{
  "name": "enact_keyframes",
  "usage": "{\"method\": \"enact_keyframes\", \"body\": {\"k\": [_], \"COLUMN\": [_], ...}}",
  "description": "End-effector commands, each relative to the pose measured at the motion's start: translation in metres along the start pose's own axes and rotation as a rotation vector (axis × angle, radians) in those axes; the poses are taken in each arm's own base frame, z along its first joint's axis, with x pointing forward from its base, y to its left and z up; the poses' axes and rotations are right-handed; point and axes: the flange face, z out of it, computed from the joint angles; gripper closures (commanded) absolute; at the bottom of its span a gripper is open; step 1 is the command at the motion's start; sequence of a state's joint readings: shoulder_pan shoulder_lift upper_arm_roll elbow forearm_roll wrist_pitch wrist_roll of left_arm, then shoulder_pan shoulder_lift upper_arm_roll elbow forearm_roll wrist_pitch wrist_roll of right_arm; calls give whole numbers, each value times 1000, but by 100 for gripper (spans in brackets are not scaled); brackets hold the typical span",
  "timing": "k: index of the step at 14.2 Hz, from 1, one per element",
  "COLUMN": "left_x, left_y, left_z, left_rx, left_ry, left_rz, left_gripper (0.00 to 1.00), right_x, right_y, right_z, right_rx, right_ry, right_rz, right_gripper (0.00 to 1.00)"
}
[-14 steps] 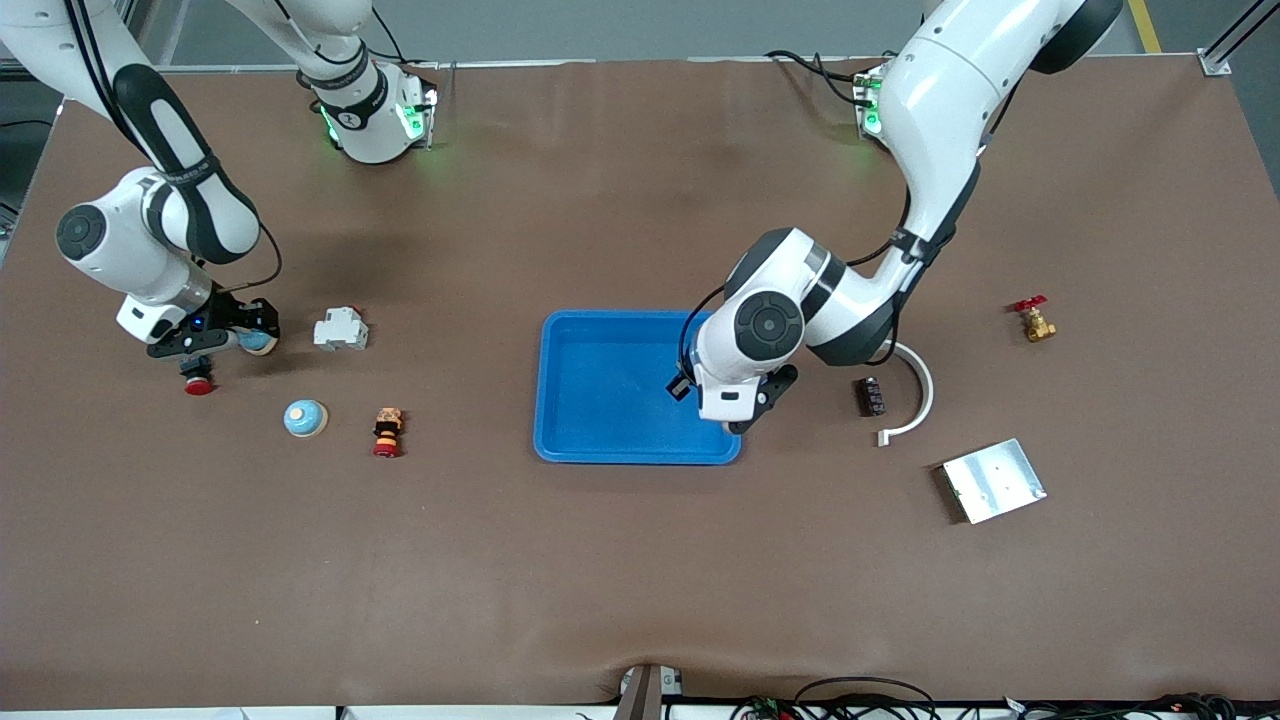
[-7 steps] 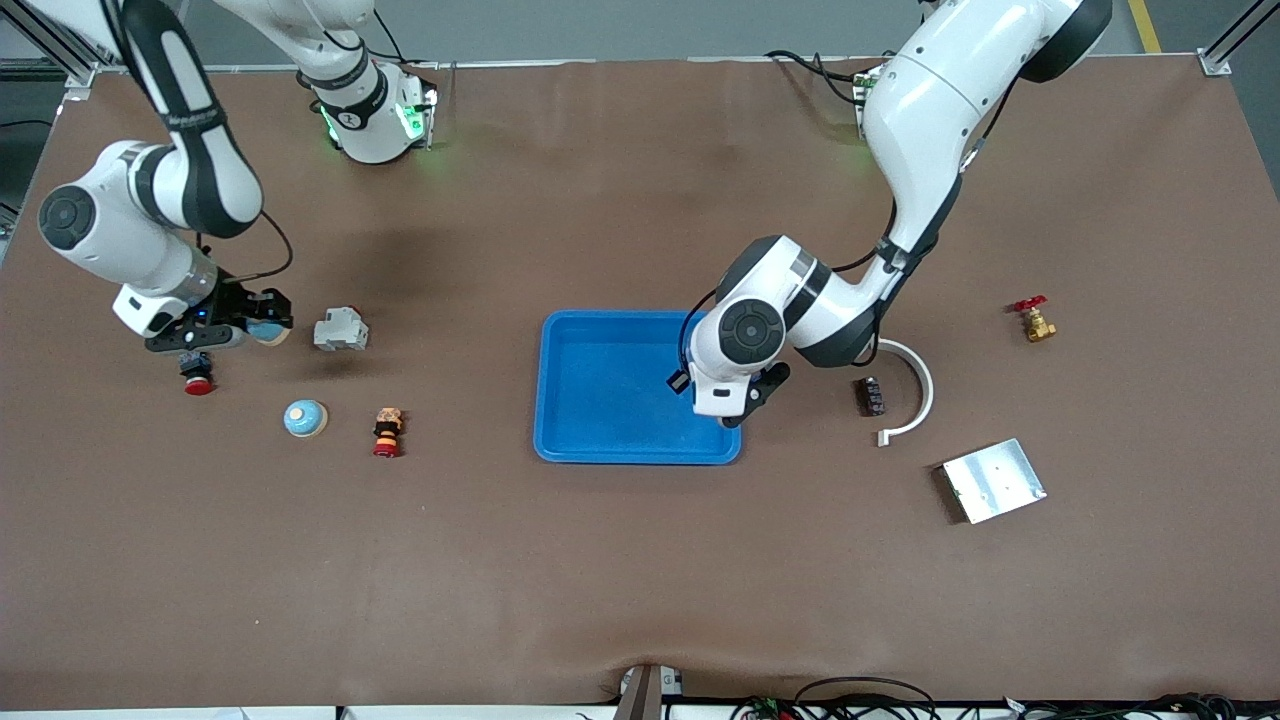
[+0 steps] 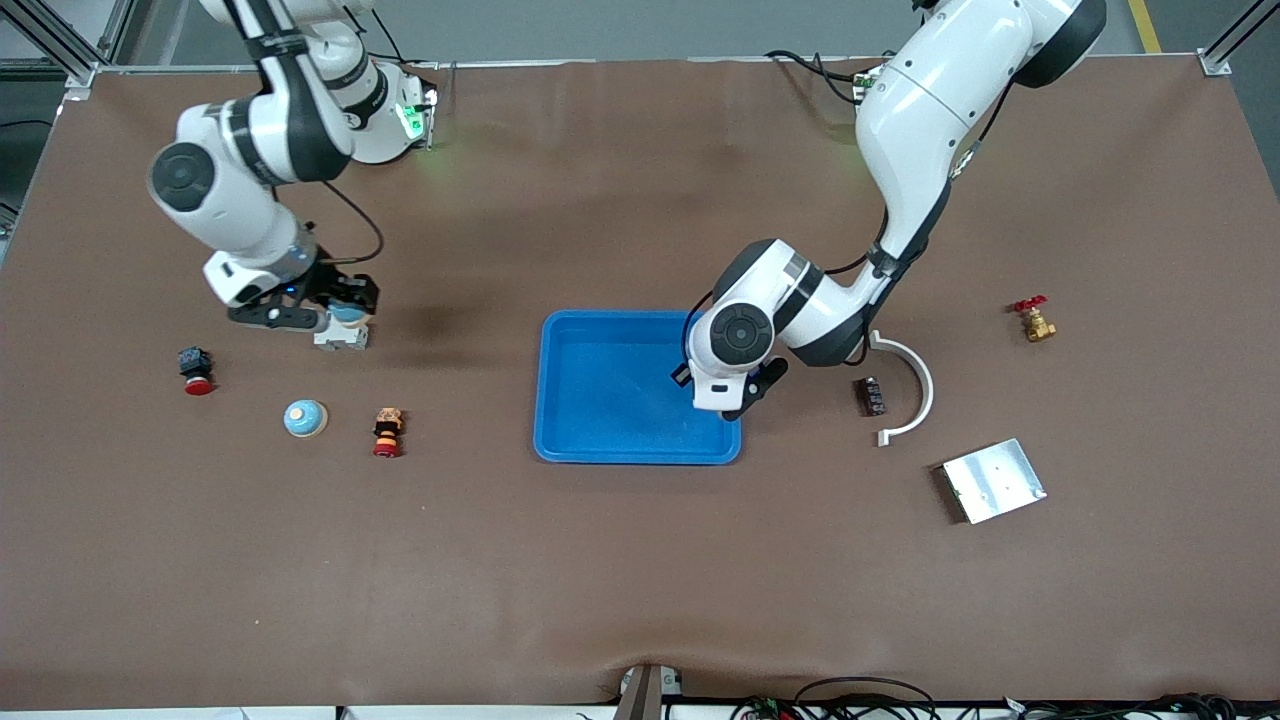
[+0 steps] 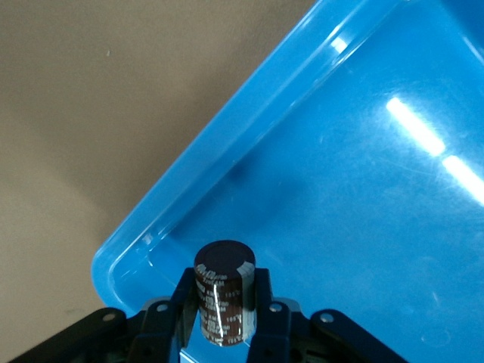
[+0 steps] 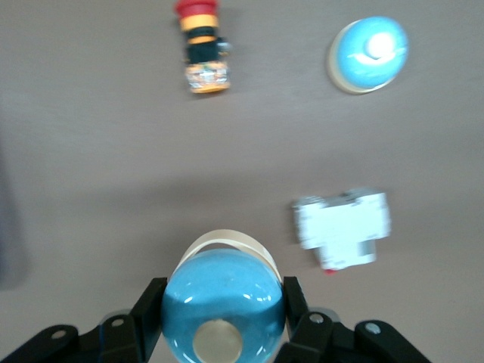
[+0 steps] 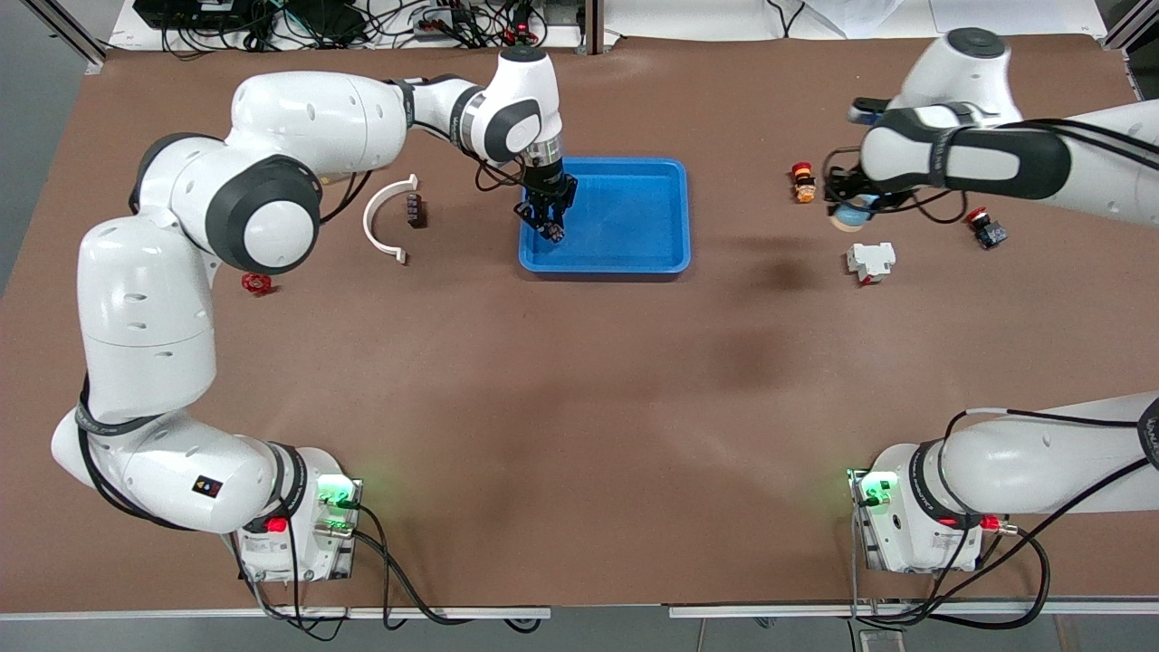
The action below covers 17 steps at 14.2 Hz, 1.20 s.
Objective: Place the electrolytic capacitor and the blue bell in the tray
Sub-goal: 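Lower the capacitor into the tray while the right gripper carries the bell over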
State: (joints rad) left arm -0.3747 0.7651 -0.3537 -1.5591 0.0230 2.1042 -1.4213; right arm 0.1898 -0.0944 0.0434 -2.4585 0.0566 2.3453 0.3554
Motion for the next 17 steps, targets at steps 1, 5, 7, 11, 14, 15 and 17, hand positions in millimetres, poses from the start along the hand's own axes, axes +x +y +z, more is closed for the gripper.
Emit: {"method": "enact_keyframes", "body": {"k": [1,5,7,11,14,15,17], "left_x": [-4,-9,-6,-3,-1,0,1], "left_y": [1,1,0,-1,-1,-1,0], "left_z": [2,17,23,32,31,30,24], "left_rx": [-3,18,27,41,41,40,35], "left_ry": [34,28,28,43,44,44,45], "left_rz": [-12,-6,-8,-4,-6,-6,-7], "left_gripper": [100,100,100,100,100,69,2], "right_x": [-7,-14,-10,7,16,20,23], "right_y": [-53,-112,-149,-219,-251,-258,-273], "right_z": [-16,-10,-3,19,46,53,63], "right_rx": [21,26,26,33,28,27,29], "right_ry": [25,22,17,13,5,3,2], "right_rz": [105,202,241,340,387,404,422], "right_gripper": [100,100,100,100,100,100,100]}}
